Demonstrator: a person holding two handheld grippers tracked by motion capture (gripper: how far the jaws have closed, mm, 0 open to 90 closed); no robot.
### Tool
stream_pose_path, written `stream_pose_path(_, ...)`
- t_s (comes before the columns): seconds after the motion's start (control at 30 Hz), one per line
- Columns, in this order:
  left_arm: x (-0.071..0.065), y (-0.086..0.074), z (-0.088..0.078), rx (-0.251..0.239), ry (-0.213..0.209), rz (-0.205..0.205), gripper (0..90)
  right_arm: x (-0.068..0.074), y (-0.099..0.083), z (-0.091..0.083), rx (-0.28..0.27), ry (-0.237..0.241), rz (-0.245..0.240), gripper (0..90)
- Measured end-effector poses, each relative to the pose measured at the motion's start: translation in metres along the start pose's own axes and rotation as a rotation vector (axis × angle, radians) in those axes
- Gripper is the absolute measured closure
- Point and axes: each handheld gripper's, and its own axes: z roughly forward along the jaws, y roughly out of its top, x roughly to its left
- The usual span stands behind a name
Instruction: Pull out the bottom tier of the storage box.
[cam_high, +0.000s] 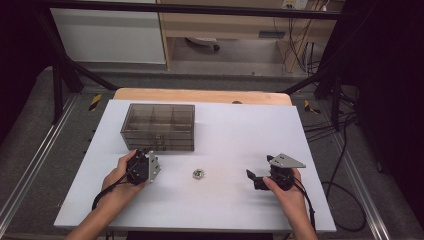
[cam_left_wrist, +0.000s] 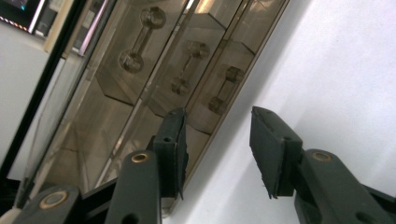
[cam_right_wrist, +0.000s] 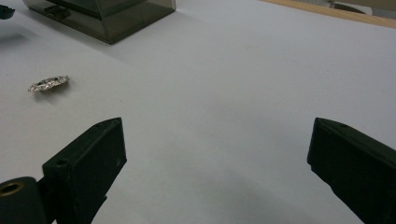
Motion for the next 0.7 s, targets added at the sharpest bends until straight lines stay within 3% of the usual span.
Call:
stream_pose_path(0.1, -0.001, 0.002, 0.001, -0.005, -0.012, 0.002, 60.3, 0.0, 0.0, 0.001, 0.003, 0.001, 0.001, 4.6)
stream_pose_path(0.2, -0.004, 0.004, 0.003, -0.013, -0.002, 0.041, 61.4, 0.0, 0.0, 0.001, 0.004, 0.002, -0.003, 4.6)
stream_pose_path(0.27, -0.007, 0.005, 0.005, -0.004, -0.009, 0.038, 62.2, 0.0, 0.0, 0.001, 0.004, 0.001, -0.003, 4.6)
stream_pose_path(0.33, -0.008, 0.008, 0.005, 0.0, 0.003, 0.07, 64.3, 0.0, 0.0, 0.0, 0.003, 0.001, -0.002, 4.6)
stream_pose_path(0.43, -0.009, 0.008, 0.007, 0.009, -0.001, 0.078, 66.7, 0.0, 0.0, 0.001, 0.005, 0.0, -0.001, 4.6)
stream_pose_path(0.57, -0.012, 0.007, 0.012, 0.034, 0.025, 0.13, 67.5, 0.0, 0.0, 0.0, 0.003, 0.001, -0.003, 4.6)
stream_pose_path(0.7, -0.016, 0.007, 0.014, 0.037, 0.038, 0.156, 68.3, 0.0, 0.0, 0.0, 0.005, 0.0, 0.0, 4.5)
